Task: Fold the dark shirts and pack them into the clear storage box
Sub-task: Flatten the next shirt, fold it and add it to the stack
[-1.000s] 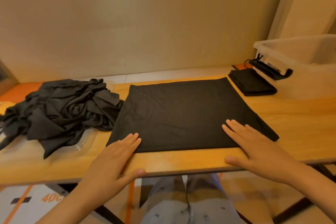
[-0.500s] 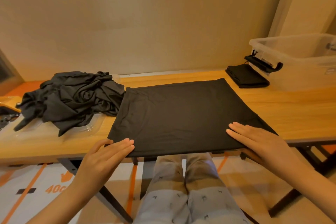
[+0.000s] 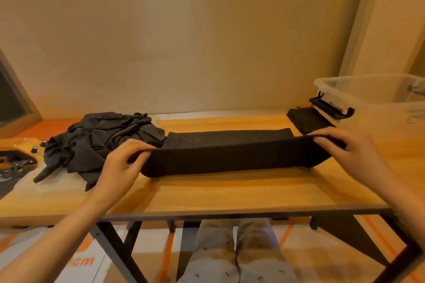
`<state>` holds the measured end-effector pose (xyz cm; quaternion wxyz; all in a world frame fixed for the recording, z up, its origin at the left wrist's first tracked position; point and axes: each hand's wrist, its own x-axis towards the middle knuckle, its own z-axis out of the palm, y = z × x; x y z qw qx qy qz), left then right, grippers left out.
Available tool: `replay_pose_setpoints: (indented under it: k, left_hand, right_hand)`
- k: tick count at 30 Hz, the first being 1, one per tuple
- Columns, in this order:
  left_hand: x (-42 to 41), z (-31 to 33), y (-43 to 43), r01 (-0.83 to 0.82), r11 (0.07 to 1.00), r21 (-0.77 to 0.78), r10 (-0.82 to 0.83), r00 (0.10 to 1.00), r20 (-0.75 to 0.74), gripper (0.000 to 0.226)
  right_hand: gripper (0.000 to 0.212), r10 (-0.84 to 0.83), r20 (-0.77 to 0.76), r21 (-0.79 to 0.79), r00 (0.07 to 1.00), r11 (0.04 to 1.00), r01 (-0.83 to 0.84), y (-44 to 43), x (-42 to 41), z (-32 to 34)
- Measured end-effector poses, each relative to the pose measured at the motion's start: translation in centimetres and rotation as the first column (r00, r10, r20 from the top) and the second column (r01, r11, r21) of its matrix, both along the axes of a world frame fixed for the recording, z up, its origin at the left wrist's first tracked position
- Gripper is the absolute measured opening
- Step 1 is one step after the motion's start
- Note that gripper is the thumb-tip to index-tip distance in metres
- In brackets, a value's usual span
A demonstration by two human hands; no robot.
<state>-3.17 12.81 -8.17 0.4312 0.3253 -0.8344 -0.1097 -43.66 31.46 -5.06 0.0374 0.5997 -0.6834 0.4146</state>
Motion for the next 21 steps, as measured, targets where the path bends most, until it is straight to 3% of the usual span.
replay_pose_setpoints:
  k: [2,6,12,16,21]
  left_hand:
    - [-0.9,3.7,-1.5,-0.007,0.994,0.109,0.013,0.998,-0.059,0.026]
    - [-1.4,11.3,-3.8,0.021,0.987,0.162,0.005,0.987,-0.158,0.020]
    - [-1.6,20.3,-5.4,0.109,0.993,0.044,-0.091,0.947,-0.308,0.043]
    - [-2.2,23.2,-6.3,0.120,0.993,0.001,-0.111,0.923,-0.369,0.037]
    - [-3.8,22.3,-9.8,0.150,0.976,0.159,-0.085,0.930,-0.358,0.027]
  right_hand:
    - [0.018,0.022,0.083,-0.041,0.996,0.999,-0.018,-1.4,-0.2,3.3]
    - [0.012,0.068,0.234,-0.122,0.970,0.992,-0.040,-2.5,-0.8,9.2]
    - [0.014,0.188,0.279,-0.309,0.942,0.946,-0.097,-2.0,-0.8,16.4]
    - [0.011,0.223,0.271,-0.312,0.936,0.941,-0.134,-2.1,-1.4,19.0]
    - [0.009,0.185,0.311,-0.244,0.932,0.964,-0.110,-4.7,-3.6,18.6]
